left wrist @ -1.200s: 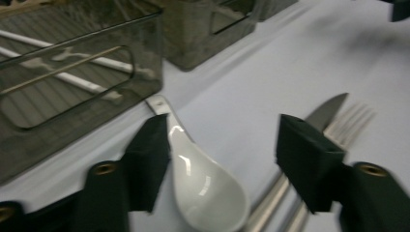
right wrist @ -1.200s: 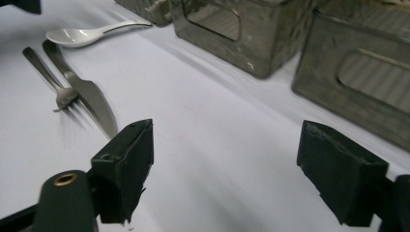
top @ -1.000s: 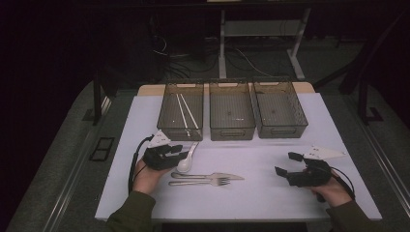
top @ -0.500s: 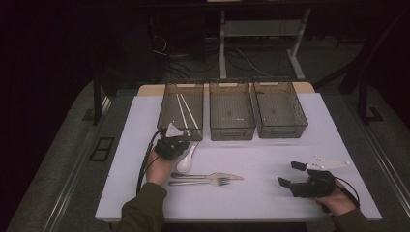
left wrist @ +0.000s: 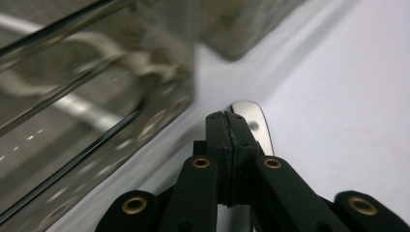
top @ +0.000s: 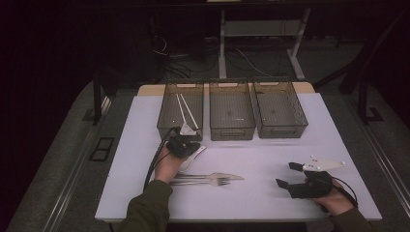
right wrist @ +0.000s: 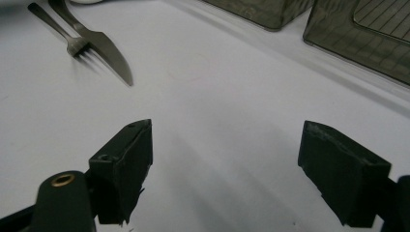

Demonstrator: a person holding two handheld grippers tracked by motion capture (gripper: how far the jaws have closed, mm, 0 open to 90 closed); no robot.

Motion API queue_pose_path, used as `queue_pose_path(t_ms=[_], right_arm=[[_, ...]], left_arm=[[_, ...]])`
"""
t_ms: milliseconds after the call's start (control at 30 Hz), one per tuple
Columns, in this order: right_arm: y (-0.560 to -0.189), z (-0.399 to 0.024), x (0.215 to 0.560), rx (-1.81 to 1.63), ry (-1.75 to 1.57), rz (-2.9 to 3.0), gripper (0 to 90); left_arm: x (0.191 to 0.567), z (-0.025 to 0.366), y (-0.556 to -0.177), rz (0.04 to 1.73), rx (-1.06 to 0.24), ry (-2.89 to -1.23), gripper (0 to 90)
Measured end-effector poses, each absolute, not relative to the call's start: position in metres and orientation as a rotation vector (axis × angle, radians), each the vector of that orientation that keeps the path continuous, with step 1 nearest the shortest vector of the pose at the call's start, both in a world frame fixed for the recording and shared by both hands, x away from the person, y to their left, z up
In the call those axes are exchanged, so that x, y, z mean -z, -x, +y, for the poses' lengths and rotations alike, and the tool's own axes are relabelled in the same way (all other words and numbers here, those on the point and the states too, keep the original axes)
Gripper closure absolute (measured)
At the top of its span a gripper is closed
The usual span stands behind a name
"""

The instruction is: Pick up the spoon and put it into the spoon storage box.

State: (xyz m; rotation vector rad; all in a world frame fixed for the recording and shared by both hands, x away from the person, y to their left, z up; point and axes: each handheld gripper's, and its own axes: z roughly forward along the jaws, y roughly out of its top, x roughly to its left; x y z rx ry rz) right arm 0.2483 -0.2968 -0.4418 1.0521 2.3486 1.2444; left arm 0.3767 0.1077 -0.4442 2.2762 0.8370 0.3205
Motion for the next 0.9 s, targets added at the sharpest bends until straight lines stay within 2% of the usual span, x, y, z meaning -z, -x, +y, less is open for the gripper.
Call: queue_pose_path(t_ms=[233,500,700,900], right_arm=[[-0.248,-0.297,0.442,-1.246,-1.052,2.348,19.9],[-0.248,-0.297,0.441,-1.246,-1.051,2.347,19.9],[-0.248,-0.297,0.441,-1.246,-1.053,2.346,19.9],[-0.248,-0.298,0.441,-1.251,-1.047,2.343,19.9]], left_arm=[[0.438,0.090,-0.374,0.747,-0.280,-2.310,89.0],[0.436,0.080,-0.371,0.667,-0.294,-2.378,89.1],[0.434,0.073,-0.367,0.595,-0.241,-2.399,89.1],[0.431,0.078,-0.365,0.606,-0.219,-2.362,88.9]])
